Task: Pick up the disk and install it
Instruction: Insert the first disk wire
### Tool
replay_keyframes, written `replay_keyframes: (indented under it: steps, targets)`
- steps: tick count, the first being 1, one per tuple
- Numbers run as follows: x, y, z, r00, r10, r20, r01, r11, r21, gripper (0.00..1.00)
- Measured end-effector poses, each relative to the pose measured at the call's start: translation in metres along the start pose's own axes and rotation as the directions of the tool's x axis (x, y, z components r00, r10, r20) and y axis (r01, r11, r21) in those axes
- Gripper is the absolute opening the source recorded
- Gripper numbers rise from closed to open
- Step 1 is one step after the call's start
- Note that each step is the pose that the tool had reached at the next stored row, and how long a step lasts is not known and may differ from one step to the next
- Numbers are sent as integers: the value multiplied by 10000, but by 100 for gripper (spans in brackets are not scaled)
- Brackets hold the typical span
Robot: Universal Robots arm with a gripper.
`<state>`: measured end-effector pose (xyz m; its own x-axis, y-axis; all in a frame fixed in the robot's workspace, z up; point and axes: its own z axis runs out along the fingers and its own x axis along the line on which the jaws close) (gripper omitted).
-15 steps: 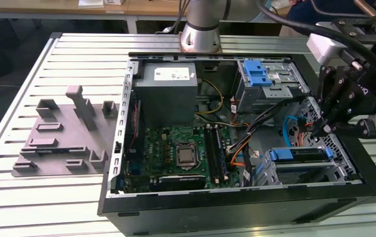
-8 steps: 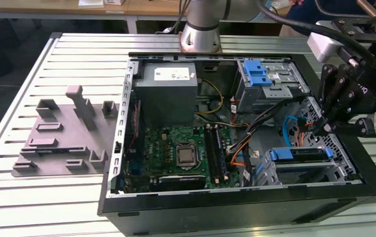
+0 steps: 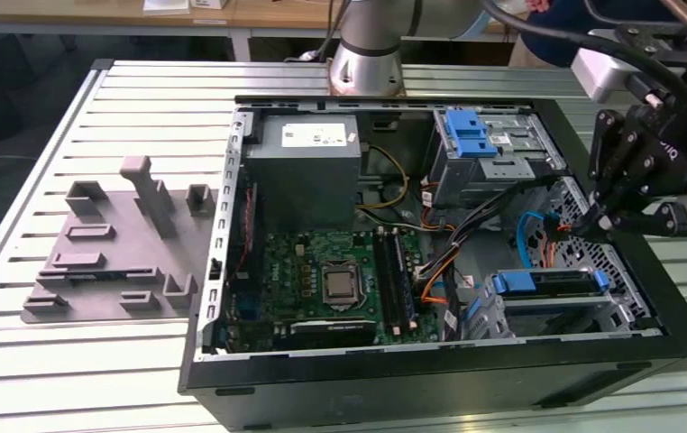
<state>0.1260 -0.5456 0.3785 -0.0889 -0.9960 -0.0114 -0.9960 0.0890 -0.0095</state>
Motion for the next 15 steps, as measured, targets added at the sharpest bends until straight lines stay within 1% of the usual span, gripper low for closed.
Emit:
replay_keyframes:
  steps: [5,6,10,11,15]
  targets:
    - [-50,-65,6,9999,141,-1,-141,9999,2,11]
    - [-54,-70,9,9998,213,-1,-213,9998,2,18]
    - [-70,-81,24,9984,560,-5,-560,9984,7,19]
    - [-74,-83,29,9979,646,-5,-646,9979,7,25]
    - [-93,-88,52,9955,948,-8,-948,9955,11,25]
